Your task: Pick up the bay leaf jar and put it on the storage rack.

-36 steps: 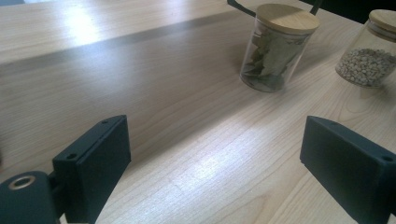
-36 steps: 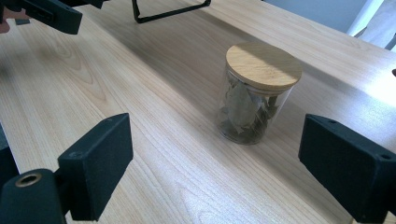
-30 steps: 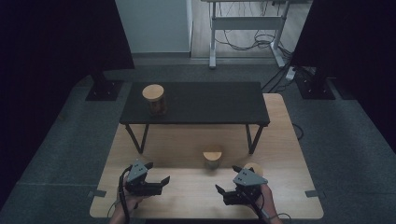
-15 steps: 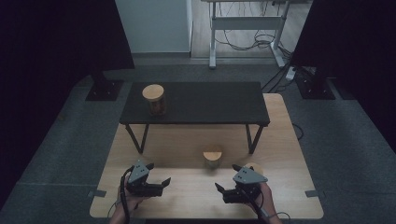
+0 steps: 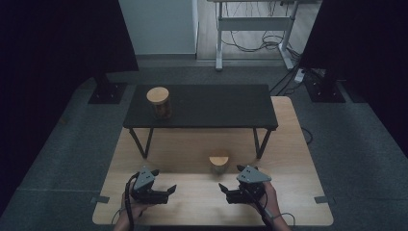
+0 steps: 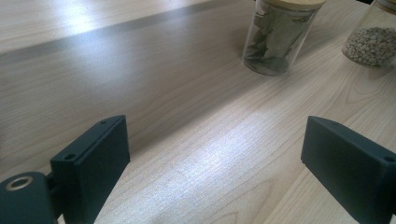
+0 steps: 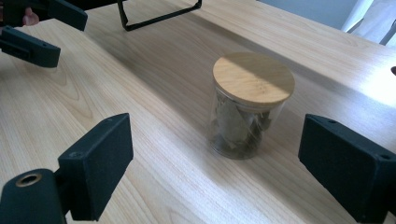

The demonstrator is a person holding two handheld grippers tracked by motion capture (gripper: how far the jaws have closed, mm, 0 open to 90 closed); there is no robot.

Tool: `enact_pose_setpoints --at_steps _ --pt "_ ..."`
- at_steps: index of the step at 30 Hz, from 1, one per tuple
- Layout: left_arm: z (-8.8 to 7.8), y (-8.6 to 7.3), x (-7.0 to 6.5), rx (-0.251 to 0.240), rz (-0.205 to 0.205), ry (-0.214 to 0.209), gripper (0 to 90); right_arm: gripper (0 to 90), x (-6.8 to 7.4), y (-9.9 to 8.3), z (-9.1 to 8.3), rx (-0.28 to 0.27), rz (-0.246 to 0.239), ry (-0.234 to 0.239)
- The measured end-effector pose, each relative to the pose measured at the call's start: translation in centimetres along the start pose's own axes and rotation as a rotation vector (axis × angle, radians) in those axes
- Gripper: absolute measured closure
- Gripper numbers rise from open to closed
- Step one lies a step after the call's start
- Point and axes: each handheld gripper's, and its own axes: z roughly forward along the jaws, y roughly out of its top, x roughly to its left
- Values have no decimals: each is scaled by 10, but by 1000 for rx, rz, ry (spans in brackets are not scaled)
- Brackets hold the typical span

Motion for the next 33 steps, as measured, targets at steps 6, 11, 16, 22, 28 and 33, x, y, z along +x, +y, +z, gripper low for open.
enact_pose_setpoints --at_steps 6,11,16,22,28,33 --pt "0 0 0 1 0 -2 76 95 -1 2 7 10 9 -12" --pt "-1 0 0 -2 -3 3 76 96 -4 6 13 18 13 -22" --pt "-2 1 0 -4 -3 0 76 96 -6 9 17 25 19 -27" --pt "0 0 0 2 -3 -5 76 97 -8 12 22 39 29 -32" --pt "0 0 0 3 -9 -6 76 97 -8 15 27 48 24 -40" --pt "0 0 0 2 -17 -9 75 97 -10 16 32 53 28 -44"
